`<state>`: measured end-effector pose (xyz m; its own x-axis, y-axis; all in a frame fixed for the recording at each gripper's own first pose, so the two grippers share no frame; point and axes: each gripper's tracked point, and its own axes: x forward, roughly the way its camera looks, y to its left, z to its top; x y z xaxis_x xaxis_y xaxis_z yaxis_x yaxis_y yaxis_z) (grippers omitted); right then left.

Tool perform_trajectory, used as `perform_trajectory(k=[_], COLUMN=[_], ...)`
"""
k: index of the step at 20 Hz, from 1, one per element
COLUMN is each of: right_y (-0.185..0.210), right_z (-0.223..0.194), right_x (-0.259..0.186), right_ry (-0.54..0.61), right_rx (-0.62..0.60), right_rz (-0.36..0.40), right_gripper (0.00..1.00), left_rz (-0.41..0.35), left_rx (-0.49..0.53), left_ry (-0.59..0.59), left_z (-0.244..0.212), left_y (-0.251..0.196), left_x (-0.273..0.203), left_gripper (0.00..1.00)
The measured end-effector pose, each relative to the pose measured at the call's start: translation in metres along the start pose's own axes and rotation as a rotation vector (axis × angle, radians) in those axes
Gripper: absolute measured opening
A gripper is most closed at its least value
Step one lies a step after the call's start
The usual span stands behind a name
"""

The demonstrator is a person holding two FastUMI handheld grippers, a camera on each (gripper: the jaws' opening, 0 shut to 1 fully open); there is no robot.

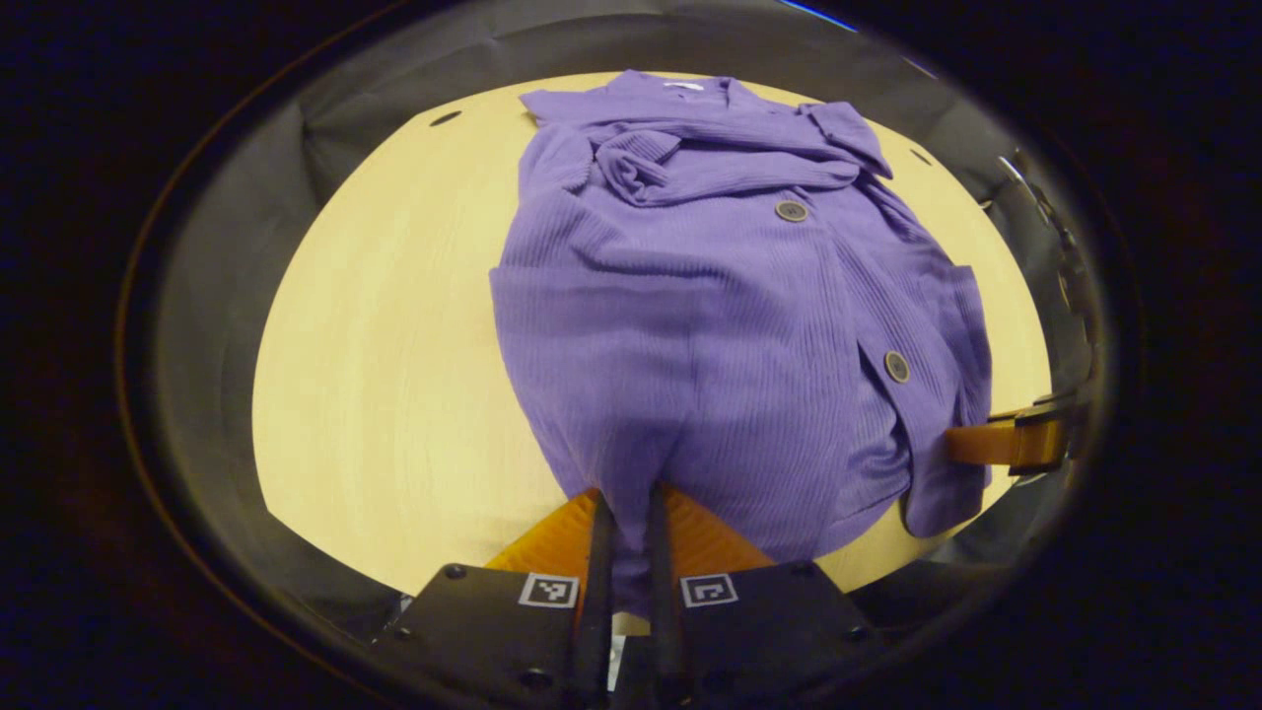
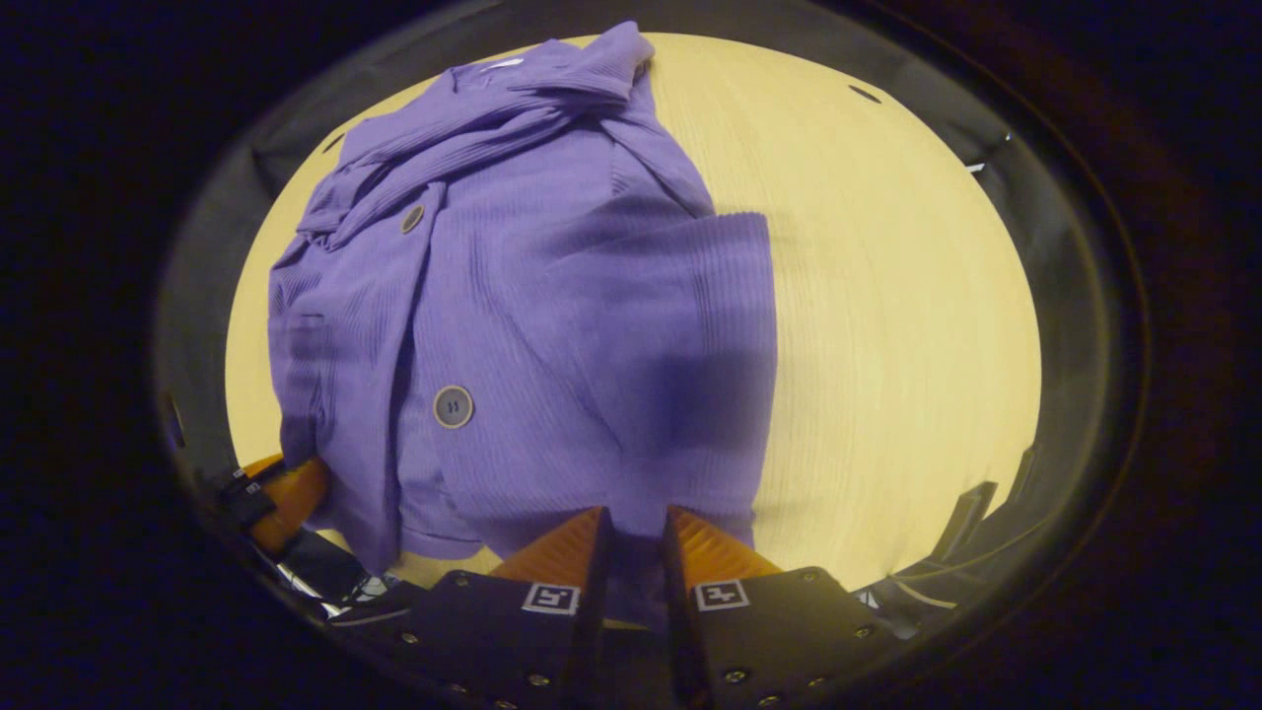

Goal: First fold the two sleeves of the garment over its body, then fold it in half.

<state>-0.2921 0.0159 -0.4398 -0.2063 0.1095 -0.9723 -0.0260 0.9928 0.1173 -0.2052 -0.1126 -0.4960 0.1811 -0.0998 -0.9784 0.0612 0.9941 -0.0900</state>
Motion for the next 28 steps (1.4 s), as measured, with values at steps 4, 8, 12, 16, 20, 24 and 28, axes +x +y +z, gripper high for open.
perform_trajectory(k=[4,8,12,16,20,24,28], right_y=[0.004,0.011,0.027,0.035,0.041,0.042,0.046], right_z=[0.007,0.008,0.040,0.089,0.146,0.208,0.267], right_x=[0.001,-0.003,-0.030,-0.058,-0.086,-0.107,-0.110], right_ry=[-0.052,-0.104,-0.223,-0.334,-0.436,-0.549,-0.608], right_rx=[0.106,0.112,0.149,0.151,0.166,0.153,0.189], right_rz=[0.066,0.125,0.212,0.247,0.290,0.308,0.327], right_gripper=[0.02,0.01,0.01,0.01,0.01,0.01,0.00], left_rz=[0.005,0.001,0.002,-0.012,-0.026,-0.047,-0.067], left_rx=[-0.014,-0.025,-0.040,-0.087,-0.099,-0.137,-0.156], left_ry=[-0.016,-0.040,-0.117,-0.196,-0.304,-0.400,-0.462], left_z=[0.001,0.001,0.020,0.058,0.121,0.191,0.259], left_y=[0.001,-0.001,0.001,0.002,0.003,0.009,0.012], left_x=[0.001,-0.003,-0.016,-0.033,-0.054,-0.072,-0.066], left_gripper=[0.08,0.08,0.08,0.09,0.08,0.08,0.08])
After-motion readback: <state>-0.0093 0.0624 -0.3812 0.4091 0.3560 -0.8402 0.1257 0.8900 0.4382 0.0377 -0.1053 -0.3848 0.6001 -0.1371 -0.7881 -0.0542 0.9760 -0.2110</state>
